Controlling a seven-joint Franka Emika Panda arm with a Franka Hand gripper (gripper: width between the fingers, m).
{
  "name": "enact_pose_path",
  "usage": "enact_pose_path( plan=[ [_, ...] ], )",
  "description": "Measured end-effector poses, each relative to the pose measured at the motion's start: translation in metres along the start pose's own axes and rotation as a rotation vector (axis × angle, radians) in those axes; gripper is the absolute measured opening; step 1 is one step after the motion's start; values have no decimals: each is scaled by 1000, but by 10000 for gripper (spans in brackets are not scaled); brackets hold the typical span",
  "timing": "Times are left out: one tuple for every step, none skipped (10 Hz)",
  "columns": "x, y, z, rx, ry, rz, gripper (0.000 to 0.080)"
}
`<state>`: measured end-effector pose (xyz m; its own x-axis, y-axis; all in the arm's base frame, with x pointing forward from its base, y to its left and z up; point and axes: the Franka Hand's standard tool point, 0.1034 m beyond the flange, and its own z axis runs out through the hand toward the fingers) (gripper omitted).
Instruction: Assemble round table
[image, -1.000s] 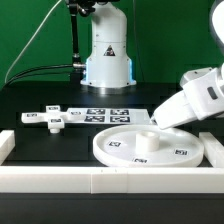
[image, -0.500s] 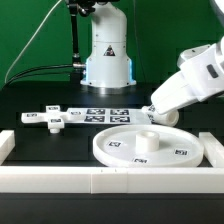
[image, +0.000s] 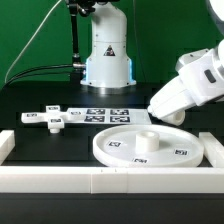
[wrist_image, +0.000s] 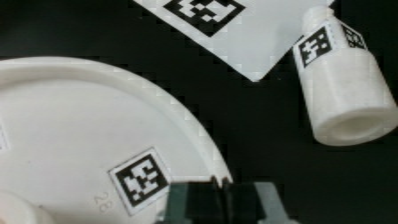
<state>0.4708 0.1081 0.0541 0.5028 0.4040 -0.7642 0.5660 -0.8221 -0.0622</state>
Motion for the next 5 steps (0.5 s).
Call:
enact_pose_path(
  plan=[
    [-8,-10,12,-6,-14,66,5],
    [-11,-12,17,-4,-26,59,154],
    [-9,-10,15,-4,-20,50,385],
    [-9,-10,15,-4,-20,50,385],
    [-9,-11,15,-4,-20,49,385]
  ],
)
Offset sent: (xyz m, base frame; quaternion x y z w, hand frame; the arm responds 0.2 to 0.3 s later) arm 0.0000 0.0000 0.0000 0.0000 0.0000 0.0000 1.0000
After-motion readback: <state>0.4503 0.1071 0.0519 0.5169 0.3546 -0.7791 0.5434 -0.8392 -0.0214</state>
